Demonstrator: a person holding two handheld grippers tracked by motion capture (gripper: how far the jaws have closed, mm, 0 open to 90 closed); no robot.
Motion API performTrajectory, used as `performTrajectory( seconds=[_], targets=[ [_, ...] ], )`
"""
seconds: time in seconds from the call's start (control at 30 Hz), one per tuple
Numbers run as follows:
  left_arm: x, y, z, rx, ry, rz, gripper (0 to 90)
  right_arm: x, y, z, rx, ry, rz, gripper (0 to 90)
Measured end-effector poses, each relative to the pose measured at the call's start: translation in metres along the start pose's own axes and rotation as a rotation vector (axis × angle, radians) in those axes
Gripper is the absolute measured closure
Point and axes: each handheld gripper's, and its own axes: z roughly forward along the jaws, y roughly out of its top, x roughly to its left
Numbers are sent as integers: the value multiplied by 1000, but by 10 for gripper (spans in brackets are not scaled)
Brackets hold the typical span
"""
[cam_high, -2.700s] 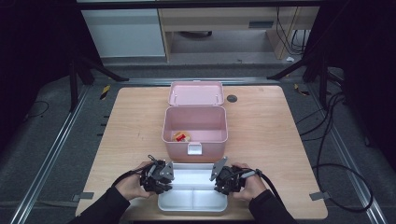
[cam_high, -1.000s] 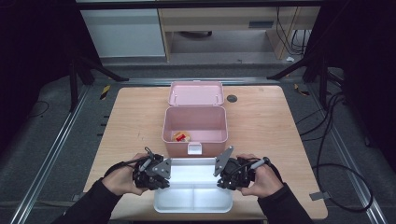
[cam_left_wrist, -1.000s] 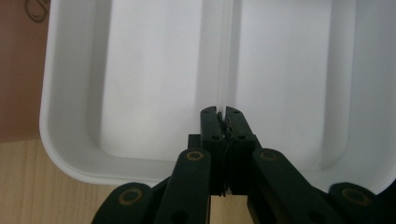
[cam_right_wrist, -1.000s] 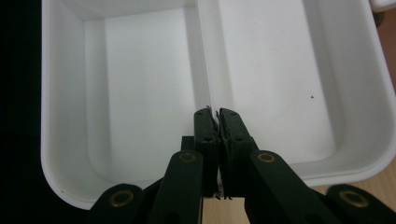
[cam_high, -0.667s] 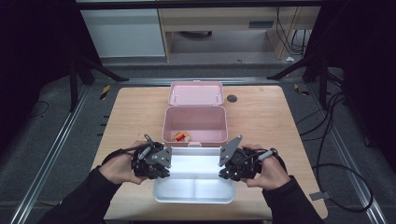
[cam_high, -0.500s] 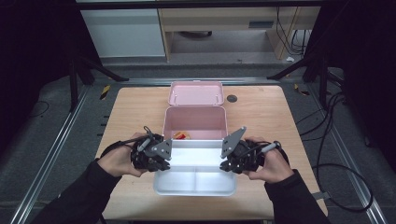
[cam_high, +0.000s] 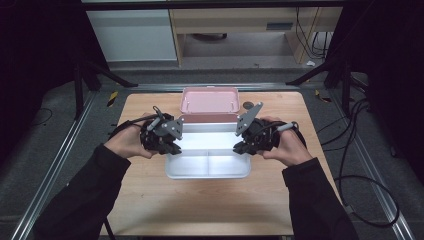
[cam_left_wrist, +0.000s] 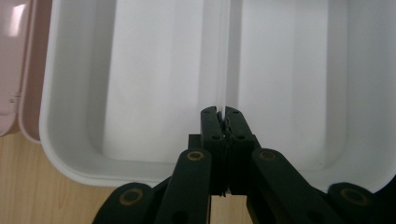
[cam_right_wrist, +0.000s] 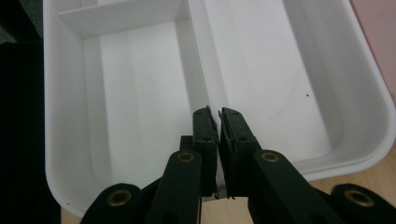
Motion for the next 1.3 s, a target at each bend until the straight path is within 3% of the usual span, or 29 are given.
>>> performTrajectory(
  seconds=[0.27,0.53,0.93,1.3],
  targets=[
    [41,5,-8,15,19,-13,880,-35,9,-2,-32,-49,7,841],
    [73,5,7,42,-1,0,881,-67,4,14,-45,-42,44,840],
    [99,-2,38,66,-25,-28,871,-92,-8,46,-21,-10,33,856],
    [102,-5,60,99,-44,-17,878,-98,-14,63,28,8,39,851]
  ],
)
